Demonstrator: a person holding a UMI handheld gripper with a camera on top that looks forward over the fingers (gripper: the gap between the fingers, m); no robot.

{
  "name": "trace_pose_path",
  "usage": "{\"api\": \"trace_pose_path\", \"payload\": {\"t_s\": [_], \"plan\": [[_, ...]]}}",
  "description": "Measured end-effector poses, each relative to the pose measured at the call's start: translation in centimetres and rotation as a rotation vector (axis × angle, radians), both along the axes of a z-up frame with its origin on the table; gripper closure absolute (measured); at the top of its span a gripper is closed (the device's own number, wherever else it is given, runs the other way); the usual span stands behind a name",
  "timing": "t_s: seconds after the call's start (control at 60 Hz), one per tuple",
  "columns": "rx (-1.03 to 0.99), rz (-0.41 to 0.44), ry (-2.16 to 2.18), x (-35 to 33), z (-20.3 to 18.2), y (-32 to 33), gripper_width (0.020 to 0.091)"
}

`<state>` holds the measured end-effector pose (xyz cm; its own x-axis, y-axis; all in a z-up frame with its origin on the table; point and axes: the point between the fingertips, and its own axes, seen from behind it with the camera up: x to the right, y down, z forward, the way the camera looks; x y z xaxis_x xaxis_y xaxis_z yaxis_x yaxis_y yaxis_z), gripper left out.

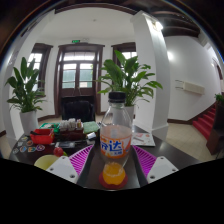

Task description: Pour water

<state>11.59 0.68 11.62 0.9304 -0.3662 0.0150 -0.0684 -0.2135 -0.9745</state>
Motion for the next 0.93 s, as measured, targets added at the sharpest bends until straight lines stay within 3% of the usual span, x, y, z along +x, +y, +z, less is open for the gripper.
{"api": "trace_pose_path", "payload": {"t_s": [0.217,0.333,0.6,0.933], "plan": [[-0.084,0.040,0.018,-2.4,-1.9,-6.4,0.0376],[-0.123,0.108,0.022,-5.0,-1.7,-9.8,0.0371],[-0.095,0.196,0.027,-9.9,2.5,-14.4,0.0370],[-0.039,0.265,0.003,-13.7,6.9,-15.6,0.0371]]}}
